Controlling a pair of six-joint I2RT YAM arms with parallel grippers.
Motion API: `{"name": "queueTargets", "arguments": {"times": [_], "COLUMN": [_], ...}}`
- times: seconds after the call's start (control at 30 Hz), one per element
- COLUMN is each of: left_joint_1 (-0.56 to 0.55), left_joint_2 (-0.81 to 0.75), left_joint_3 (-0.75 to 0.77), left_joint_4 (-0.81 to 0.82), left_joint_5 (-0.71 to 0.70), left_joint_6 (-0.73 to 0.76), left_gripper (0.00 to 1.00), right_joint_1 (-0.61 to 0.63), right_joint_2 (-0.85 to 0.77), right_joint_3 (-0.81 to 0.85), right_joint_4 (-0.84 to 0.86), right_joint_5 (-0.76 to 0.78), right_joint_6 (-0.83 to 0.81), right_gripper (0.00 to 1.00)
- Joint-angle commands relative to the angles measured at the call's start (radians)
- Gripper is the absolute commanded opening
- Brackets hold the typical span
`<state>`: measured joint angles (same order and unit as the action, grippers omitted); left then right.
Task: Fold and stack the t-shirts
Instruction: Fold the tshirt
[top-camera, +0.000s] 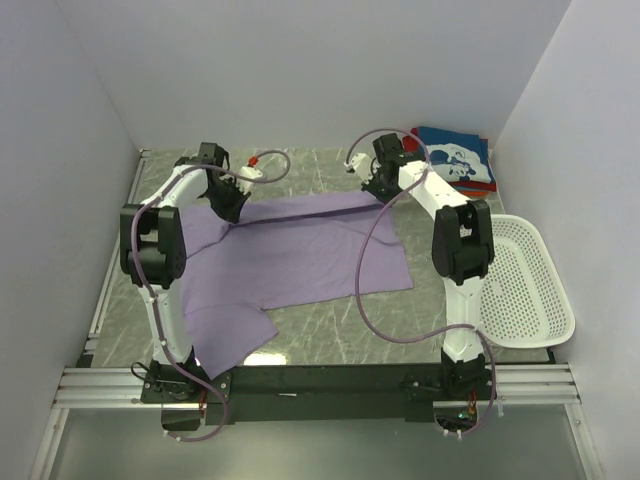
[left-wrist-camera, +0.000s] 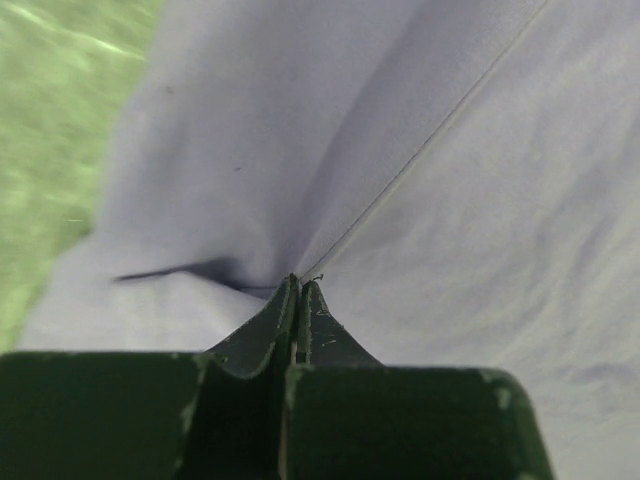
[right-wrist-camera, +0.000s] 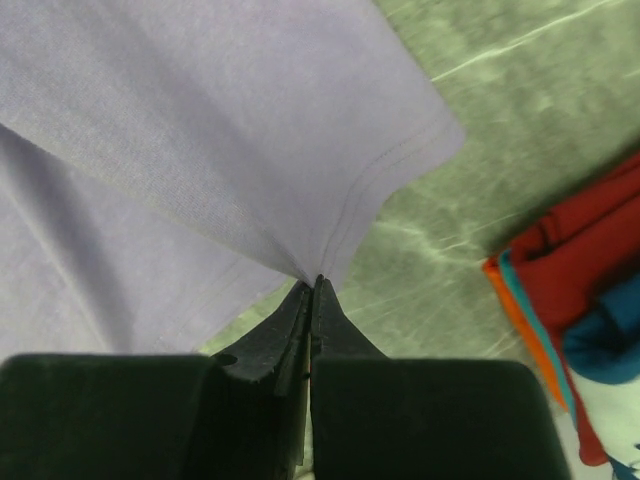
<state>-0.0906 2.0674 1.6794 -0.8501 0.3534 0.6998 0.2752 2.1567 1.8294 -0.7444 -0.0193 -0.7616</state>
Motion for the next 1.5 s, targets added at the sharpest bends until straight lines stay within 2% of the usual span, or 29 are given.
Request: {"name": "queueTargets", "arguments": {"times": [0.0,0.07,0.1,0.13,0.17,0.23,0.27,0.33,0.43,0.53,0.57,0.63,0.83,1.03,1.2,1.4,1.47], "left_joint_1": [-0.011,-0.015,-0.017,-0.017,-0.015,-0.014,-0.012,-0.003,0.017,0.054,0.066,0.112,0.212,0.284,0.344,0.379,0.379], "left_joint_2": [-0.047,-0.047,-0.038,-0.033,-0.030,-0.033,-0.036,-0.044,-0.038,-0.020,-0.015,0.002,0.049,0.065,0.083,0.189,0.244], "left_joint_3": [-0.065,-0.086,-0.086,-0.081,-0.069,-0.055,-0.049,-0.020,0.028,0.057,0.074,0.088,0.115,0.056,0.008,0.083,0.149], "left_joint_4": [0.008,0.031,0.032,0.033,0.029,0.025,0.022,0.013,0.020,0.078,0.094,0.129,0.141,0.151,0.169,0.132,0.115], "left_joint_5": [0.001,-0.019,-0.024,-0.025,-0.024,-0.001,0.015,0.048,0.113,0.147,0.154,0.186,0.168,0.102,0.018,-0.065,-0.080], "left_joint_6": [0.036,0.032,0.026,0.017,0.004,-0.003,-0.014,-0.029,-0.085,-0.183,-0.234,-0.316,-0.424,-0.473,-0.506,-0.511,-0.505], "left_gripper": [0.01,0.02,0.06,0.11,0.22,0.37,0.39,0.43,0.46,0.45,0.45,0.45,0.44,0.43,0.43,0.43,0.43], "right_joint_1": [0.001,0.002,0.002,0.002,-0.002,-0.007,-0.016,-0.021,-0.024,-0.022,-0.022,-0.024,-0.024,-0.031,-0.037,-0.037,-0.039], "right_joint_2": [-0.020,-0.014,-0.006,0.008,0.014,0.031,0.037,0.064,0.123,0.172,0.184,0.216,0.284,0.338,0.371,0.448,0.463], "right_joint_3": [-0.015,-0.021,-0.015,-0.004,0.031,0.101,0.129,0.229,0.351,0.398,0.404,0.421,0.419,0.433,0.485,0.577,0.584], "right_joint_4": [-0.016,-0.019,-0.032,-0.062,-0.084,-0.131,-0.142,-0.185,-0.234,-0.227,-0.220,-0.210,-0.188,-0.150,-0.136,-0.151,-0.141], "right_joint_5": [0.016,0.018,0.016,0.010,-0.007,-0.063,-0.080,-0.116,-0.166,-0.195,-0.199,-0.223,-0.257,-0.128,-0.004,0.110,0.133], "right_joint_6": [-0.024,-0.025,-0.028,-0.028,-0.021,-0.001,0.022,0.056,0.146,0.257,0.312,0.356,0.455,0.498,0.542,0.542,0.533], "right_gripper": [0.00,0.00,0.00,0.04,0.19,0.35,0.40,0.43,0.43,0.33,0.27,0.23,0.19,0.17,0.12,0.10,0.12]}}
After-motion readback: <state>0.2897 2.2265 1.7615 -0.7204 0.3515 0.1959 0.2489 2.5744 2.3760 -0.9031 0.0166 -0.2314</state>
